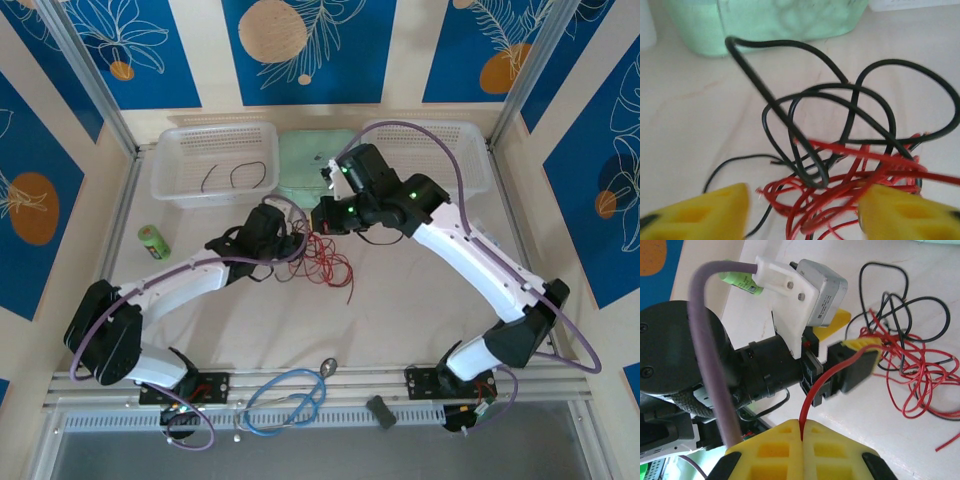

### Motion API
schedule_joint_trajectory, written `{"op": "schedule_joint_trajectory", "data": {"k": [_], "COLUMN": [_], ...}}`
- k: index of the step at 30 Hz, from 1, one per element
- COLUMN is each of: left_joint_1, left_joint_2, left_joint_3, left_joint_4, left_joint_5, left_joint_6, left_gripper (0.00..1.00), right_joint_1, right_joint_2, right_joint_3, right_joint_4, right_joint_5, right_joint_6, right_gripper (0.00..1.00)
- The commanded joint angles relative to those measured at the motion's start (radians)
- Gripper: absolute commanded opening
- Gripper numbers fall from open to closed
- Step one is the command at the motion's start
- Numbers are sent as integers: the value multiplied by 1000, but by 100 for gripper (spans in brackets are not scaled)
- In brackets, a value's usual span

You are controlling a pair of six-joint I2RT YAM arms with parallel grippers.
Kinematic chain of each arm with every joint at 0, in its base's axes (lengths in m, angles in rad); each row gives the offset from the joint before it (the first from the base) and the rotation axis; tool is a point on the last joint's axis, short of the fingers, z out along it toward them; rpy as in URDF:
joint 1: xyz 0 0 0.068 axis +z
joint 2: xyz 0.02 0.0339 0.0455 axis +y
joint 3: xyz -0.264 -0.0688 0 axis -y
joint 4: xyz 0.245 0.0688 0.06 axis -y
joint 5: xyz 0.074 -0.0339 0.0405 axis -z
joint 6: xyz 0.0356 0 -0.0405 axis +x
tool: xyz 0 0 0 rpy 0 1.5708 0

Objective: Untangle the cables

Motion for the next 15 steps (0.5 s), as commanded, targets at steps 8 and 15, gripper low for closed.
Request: {"op": "schedule_joint_trajectory", "data": {"k": [8,15], "left_joint_1": [-7,-6], "left_joint_2": [-118,-139], "left_joint_3": [-92,-151], "left_joint_4": [107,93], "left_joint_5": [-51,-116], "left_joint_6": [30,-13], "left_gripper": [1,0], "right_joint_1": [-61,-108], "right_joint_2": [-109,-169], "right_joint_3": [-13,36], "right_joint_4": [12,-17], "right_joint_5": [-53,-68], "right_joint_6": [20,9], "right_gripper": [0,0]}}
